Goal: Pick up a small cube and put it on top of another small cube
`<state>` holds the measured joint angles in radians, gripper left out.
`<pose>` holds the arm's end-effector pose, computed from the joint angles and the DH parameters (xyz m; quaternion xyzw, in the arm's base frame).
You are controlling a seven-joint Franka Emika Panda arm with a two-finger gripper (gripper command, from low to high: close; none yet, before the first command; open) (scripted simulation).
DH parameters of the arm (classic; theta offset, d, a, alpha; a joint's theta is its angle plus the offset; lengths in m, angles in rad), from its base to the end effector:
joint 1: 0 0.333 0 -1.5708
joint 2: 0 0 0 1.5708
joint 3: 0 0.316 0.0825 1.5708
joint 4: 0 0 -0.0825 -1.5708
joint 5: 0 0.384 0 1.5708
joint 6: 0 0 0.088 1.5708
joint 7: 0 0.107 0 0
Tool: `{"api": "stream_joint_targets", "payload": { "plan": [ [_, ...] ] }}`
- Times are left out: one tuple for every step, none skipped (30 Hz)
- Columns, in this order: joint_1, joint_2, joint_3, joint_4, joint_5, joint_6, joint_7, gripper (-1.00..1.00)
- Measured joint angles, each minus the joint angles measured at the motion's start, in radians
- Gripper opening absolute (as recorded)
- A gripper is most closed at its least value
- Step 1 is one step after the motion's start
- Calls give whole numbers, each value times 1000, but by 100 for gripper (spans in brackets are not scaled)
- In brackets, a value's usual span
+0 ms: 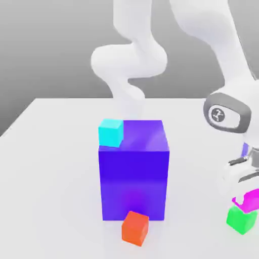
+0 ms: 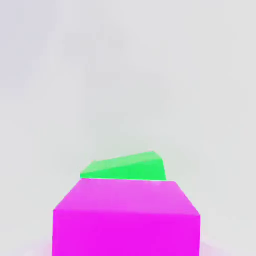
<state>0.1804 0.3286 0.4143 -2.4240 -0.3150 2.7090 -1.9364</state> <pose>0.3929 0.2906 0.1854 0.1706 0.9853 0.0005 0.0005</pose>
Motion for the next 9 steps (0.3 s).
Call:
{"api": "stream_joint_targets", "payload": {
  "plan": [
    [0, 0, 0, 0, 0, 0, 0, 100],
    [0, 0, 0, 0, 0, 0, 0, 100],
    [0, 0, 0, 0, 0, 0, 0, 100],
    [10, 14, -12, 1, -11, 11, 8, 100],
    [6, 6, -7, 0, -3, 6, 2, 100],
    [-4, -13, 7, -1, 16, -8, -12, 100],
    [-15, -36, 22, -3, 40, -26, -29, 100],
    [-24, -62, 35, -6, 67, -46, -49, 100],
    [-32, -89, 48, -9, 95, -67, -68, 100]
  ]
}}
